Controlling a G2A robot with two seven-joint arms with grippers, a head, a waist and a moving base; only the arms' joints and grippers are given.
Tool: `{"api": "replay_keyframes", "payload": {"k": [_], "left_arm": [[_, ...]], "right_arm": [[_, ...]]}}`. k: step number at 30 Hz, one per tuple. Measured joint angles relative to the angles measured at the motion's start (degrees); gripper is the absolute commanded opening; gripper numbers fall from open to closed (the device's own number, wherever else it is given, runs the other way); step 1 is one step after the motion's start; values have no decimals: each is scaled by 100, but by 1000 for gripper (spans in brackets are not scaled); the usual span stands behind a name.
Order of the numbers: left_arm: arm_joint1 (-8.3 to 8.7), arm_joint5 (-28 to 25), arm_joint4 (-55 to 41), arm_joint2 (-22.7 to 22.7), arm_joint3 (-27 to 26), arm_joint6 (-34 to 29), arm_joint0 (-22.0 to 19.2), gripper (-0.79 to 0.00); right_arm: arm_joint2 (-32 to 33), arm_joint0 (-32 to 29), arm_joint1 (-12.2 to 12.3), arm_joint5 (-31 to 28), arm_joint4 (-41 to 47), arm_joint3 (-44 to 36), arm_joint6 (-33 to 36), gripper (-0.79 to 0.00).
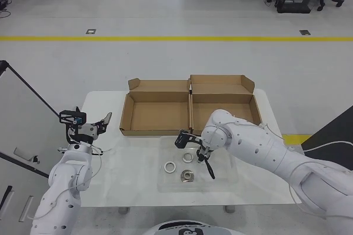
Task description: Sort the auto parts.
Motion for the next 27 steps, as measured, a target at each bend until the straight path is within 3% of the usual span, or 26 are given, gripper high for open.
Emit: {"api": "replay_keyframes", "payload": {"k": [12, 21, 27], "left_arm": [[0, 0, 0, 0, 0, 0, 0, 0], [0, 0, 0, 0, 0, 0, 0, 0], [0, 0, 0, 0, 0, 0, 0, 0]], "right_arm": [[154, -14, 11, -14, -186, -42, 72, -785], [458, -38, 131, 81, -278, -700, 254, -785], [949, -132, 345, 31, -113, -1318, 470, -785]]}}
